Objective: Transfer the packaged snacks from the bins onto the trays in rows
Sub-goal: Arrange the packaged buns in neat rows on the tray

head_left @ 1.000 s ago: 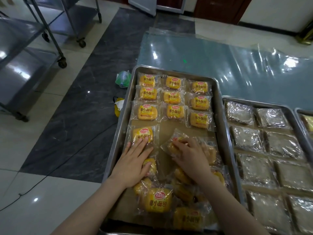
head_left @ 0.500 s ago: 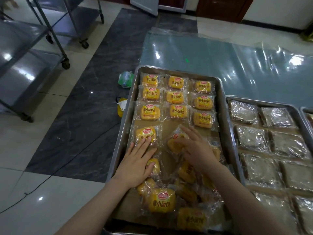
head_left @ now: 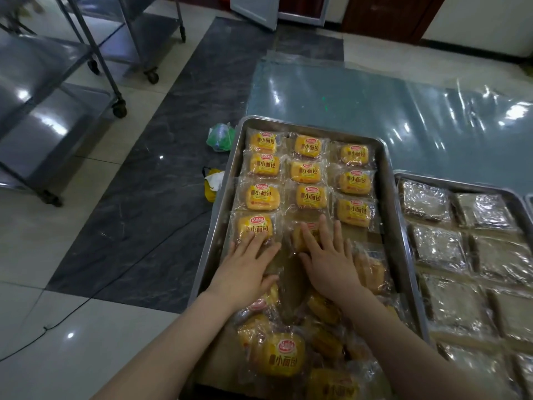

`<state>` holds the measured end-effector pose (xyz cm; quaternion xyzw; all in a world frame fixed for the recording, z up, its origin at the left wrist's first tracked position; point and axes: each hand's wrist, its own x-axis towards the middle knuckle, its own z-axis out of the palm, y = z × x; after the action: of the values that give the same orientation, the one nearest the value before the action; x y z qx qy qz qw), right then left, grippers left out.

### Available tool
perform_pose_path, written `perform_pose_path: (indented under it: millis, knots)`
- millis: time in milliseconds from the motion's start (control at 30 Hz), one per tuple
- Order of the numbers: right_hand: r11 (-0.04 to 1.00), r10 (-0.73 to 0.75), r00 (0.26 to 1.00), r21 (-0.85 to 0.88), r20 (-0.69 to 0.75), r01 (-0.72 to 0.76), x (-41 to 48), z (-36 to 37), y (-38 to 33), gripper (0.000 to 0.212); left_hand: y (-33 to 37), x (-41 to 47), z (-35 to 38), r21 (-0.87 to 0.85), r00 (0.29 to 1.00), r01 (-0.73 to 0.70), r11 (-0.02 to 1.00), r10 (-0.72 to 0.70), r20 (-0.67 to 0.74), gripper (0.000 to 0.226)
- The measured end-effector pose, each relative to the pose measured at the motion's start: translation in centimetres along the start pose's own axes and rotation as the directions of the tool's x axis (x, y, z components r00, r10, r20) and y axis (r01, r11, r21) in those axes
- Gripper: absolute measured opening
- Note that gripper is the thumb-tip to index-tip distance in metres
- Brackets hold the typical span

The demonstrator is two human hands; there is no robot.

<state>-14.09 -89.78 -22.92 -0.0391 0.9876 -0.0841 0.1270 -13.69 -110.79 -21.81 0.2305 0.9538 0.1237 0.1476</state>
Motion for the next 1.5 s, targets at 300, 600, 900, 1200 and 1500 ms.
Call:
perform_pose_path:
  millis: [300, 600, 900, 1200, 1500]
  knots:
    - [0.975, -0.178, 0.984, 0.143, 0.031, 0.172, -1.1, -0.4, -0.1, 0.05, -0.5, 0.2, 0.9, 0.01, 1.0, 0.007, 1.0, -0.007, -0.024, 0.065]
    - [0.941, -0.13, 0.99, 0.309, -0.045, 0.138, -2.0, -0.6, 0.5, 0.037, -0.5, -0.4, 1.8, 0.035, 1.0, 0.003, 0.999, -0.002, -0.02, 0.063]
    - [0.966, -0.1, 0.995, 0.236, -0.019, 0.102, 0.0, -0.7, 0.5, 0.04, -0.5, -0.4, 1.8, 0.008, 1.0, 0.012, 1.0, -0.012, -0.026, 0.062]
    - [0.926, -0.072, 0.989, 0.36, -0.129, 0.114, -2.3, -1.7, -0.4, 0.019, -0.4, -3.6, 0.0, -0.404, 0.966, 0.14, 0.904, -0.215, -0.147, 0.049]
    - [0.94, -0.035, 0.959, 0.334, 0.28, -0.063, -1.4, -2.7, -7.4, 0.019, -0.4, -7.8, -0.3, -0.498, 0.956, 0.118, 0.859, -0.234, -0.178, 0.051]
